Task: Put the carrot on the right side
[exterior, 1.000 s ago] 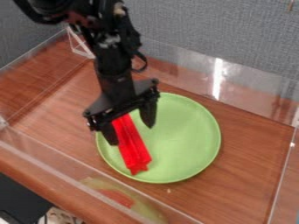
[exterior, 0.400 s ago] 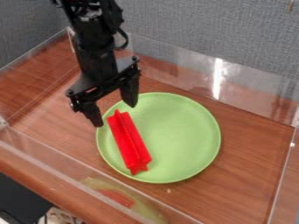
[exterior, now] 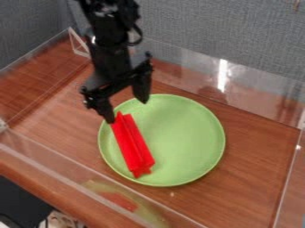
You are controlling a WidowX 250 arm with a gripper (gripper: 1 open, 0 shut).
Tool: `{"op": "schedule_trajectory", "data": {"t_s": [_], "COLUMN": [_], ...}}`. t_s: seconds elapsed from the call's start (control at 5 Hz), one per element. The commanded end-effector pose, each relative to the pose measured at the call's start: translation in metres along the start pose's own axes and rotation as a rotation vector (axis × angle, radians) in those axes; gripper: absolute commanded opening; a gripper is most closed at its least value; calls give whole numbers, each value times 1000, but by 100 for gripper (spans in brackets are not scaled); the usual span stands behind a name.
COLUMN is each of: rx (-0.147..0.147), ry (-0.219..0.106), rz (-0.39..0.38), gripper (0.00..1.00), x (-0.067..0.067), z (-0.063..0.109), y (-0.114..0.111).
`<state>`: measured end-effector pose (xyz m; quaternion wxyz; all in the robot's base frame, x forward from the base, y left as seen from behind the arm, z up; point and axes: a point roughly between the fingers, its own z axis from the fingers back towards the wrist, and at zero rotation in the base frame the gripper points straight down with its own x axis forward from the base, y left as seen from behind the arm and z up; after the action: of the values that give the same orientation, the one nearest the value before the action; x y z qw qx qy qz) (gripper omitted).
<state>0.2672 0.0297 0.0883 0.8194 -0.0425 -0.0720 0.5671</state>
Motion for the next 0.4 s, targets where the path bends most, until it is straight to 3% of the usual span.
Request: {"op": "schedule_trajectory", "data": {"t_s": [0.0, 0.2], "rx": [-19, -11], "ry": [-36, -53], "rz": [47, 35], "gripper": [100, 100], "x": [-10, -9], "z": [-4, -1], "y": [-7, 6]}}
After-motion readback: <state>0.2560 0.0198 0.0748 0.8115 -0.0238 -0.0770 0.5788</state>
